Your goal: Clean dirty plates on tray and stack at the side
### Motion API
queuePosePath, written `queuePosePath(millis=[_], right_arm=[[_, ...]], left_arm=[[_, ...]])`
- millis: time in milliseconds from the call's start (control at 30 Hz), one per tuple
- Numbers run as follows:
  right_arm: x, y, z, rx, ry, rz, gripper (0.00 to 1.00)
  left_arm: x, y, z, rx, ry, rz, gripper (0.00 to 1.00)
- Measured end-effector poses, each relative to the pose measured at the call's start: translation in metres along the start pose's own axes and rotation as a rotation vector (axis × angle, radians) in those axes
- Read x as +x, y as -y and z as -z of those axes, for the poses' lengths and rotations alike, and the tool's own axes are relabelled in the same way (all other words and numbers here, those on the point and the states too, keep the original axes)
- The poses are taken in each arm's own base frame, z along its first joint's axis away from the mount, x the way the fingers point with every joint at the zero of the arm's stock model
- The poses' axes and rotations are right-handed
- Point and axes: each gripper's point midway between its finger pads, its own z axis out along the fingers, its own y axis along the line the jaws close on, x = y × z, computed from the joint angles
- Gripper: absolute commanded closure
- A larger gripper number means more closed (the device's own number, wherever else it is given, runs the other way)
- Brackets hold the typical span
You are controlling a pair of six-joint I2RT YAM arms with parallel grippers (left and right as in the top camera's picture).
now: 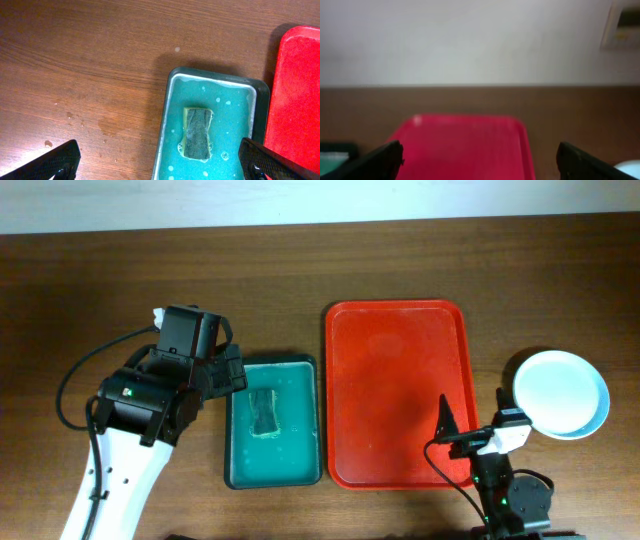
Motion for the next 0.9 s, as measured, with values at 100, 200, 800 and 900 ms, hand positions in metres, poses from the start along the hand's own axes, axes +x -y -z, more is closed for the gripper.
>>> queuePosePath(millis=[100, 200, 800, 900], right_arm=[[0.012, 0.001, 0.0, 0.004, -0.049, -0.001, 0.02], [0.012, 0.001, 0.0, 0.004, -0.049, -0.001, 0.02], [0.014, 0.001, 0.0, 0.005, -0.055, -0.001, 0.02], [0.014, 0.001, 0.0, 0.005, -0.054, -0.001, 0.02]], left_arm=[[0.0, 0.0, 0.0, 0.0, 0.0, 0.0, 0.01], [0.0, 0.0, 0.0, 0.0, 0.0, 0.0, 0.01], [0.03, -0.059, 0.06, 0.367, 1.068, 0.348, 0.01], [0.029, -0.061, 0.06, 0.388, 1.142, 0.367, 0.0]])
